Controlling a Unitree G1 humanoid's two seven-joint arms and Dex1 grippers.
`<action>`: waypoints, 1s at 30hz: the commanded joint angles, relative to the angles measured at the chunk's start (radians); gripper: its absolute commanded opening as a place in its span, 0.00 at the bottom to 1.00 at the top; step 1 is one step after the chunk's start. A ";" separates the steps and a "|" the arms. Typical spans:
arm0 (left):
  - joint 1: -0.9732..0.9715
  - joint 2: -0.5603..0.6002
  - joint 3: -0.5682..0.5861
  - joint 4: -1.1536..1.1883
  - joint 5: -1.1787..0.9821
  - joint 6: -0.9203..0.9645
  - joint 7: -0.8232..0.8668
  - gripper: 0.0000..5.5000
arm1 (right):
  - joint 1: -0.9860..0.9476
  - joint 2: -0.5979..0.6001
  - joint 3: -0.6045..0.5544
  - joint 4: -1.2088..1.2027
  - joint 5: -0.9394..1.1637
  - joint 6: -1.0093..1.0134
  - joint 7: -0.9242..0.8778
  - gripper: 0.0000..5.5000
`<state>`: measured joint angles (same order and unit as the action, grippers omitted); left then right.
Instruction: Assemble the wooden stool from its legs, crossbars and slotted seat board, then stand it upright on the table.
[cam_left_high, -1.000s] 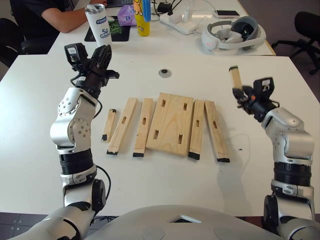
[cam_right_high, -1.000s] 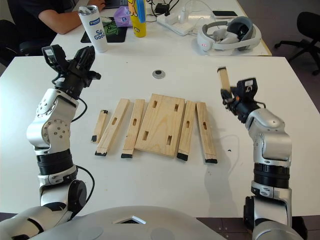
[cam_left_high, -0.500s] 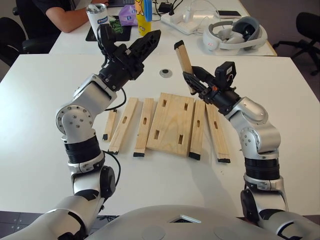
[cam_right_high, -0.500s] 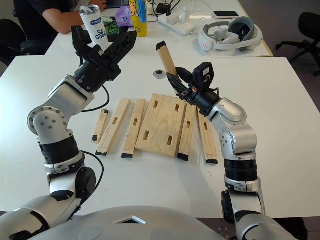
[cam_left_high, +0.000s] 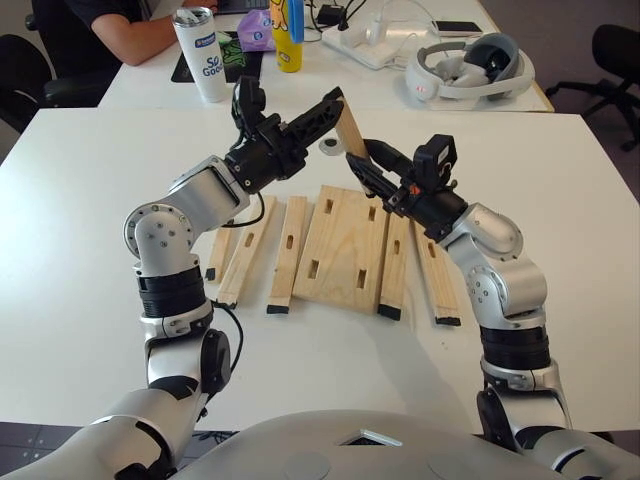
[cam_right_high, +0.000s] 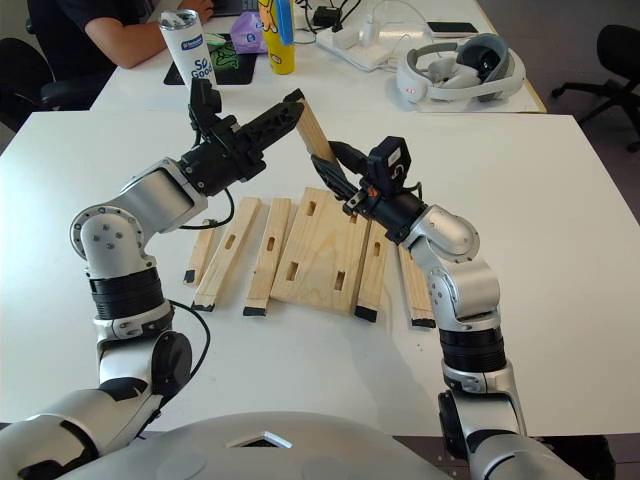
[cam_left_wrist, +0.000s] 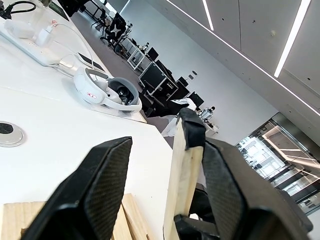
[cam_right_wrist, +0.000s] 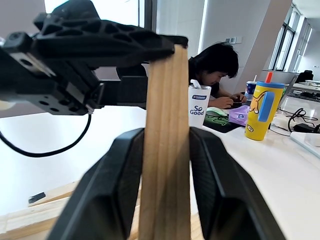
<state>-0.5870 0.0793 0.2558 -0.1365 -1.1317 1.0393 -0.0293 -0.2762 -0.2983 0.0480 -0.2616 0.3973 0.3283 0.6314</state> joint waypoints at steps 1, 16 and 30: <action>-0.010 0.002 -0.010 -0.002 -0.001 0.010 0.024 0.45 | 0.010 -0.018 0.017 -0.003 -0.032 -0.030 0.009 0.24; -0.002 0.020 -0.037 -0.022 0.017 0.004 0.035 0.11 | -0.009 0.000 0.011 0.023 -0.058 -0.057 -0.013 0.24; 0.117 0.032 -0.066 -0.188 0.176 -0.124 0.077 0.08 | 0.054 -0.092 0.025 0.172 -0.204 0.004 -0.079 0.38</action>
<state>-0.5265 0.1016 0.2048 -0.2586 -0.9811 0.9153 0.0236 -0.2468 -0.3446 0.0950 -0.1542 0.2390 0.3282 0.5814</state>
